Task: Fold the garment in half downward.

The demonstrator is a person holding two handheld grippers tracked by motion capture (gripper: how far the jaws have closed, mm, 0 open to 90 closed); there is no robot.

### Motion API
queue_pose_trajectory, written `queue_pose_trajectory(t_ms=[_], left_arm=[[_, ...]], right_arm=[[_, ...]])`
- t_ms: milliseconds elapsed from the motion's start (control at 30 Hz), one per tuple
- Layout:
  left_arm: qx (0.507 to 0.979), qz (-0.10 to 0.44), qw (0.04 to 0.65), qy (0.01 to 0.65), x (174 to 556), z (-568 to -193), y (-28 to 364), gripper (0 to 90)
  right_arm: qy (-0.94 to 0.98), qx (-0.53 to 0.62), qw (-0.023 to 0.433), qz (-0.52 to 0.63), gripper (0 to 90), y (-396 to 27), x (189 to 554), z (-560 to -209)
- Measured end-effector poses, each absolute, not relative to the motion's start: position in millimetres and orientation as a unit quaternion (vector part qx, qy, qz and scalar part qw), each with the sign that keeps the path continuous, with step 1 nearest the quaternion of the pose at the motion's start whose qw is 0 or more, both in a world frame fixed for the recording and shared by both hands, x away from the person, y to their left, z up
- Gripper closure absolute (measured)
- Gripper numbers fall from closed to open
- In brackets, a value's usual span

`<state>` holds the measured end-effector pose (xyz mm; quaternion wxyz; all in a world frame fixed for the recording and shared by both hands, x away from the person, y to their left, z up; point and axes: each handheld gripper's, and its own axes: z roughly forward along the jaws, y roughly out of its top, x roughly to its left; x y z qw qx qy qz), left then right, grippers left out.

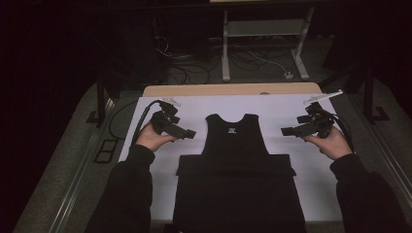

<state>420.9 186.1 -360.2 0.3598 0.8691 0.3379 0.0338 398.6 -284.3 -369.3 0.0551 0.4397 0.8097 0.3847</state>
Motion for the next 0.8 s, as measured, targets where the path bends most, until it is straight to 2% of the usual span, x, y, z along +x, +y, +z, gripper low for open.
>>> queue_pose_trajectory(t_ms=[800], left_arm=[[0.866, 0.04, 0.362, 0.343, 447, -354, 164, 0.0]], right_arm=[[0.815, 0.434, 0.053, 0.38, 0.0, -265, 426, -363]])
